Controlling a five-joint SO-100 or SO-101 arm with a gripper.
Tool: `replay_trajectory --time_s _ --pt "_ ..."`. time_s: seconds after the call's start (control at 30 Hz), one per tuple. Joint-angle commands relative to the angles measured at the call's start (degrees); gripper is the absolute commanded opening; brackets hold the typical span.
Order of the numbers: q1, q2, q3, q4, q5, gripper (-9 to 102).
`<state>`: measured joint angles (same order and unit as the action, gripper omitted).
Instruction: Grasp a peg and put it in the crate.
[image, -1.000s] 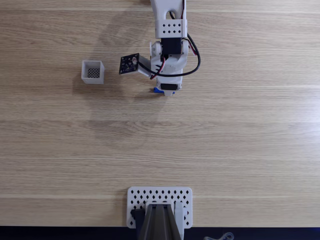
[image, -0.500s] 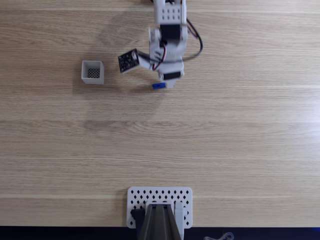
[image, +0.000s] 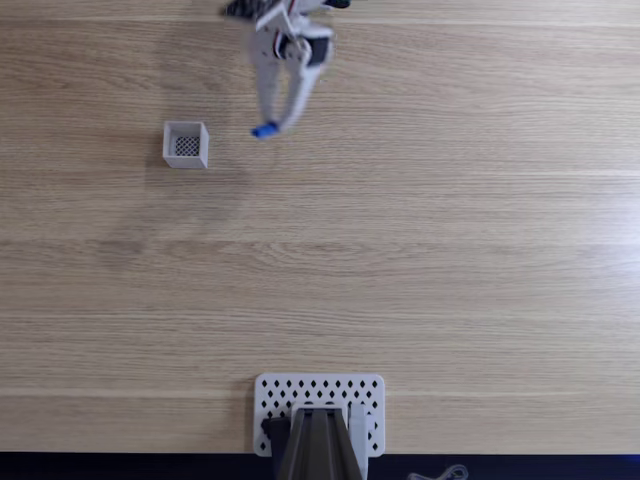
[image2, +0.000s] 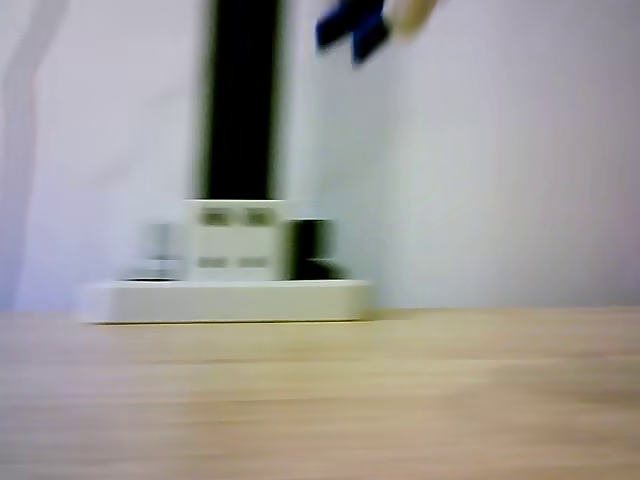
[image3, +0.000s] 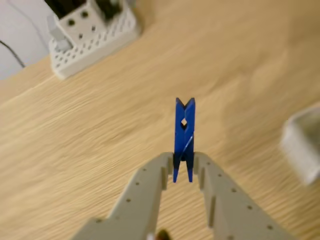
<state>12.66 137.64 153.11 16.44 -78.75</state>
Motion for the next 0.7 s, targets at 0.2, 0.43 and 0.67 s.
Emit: replay_trajectory --time_s 0.2,0.43,0.67 --pt "8.3 0.9 16.6 -38.4 -6.9 0" --pt "13.4 -16.2 14.1 -50.0 -7.0 0" --pt "15.5 -32.4 3.4 -51.4 -6.9 0"
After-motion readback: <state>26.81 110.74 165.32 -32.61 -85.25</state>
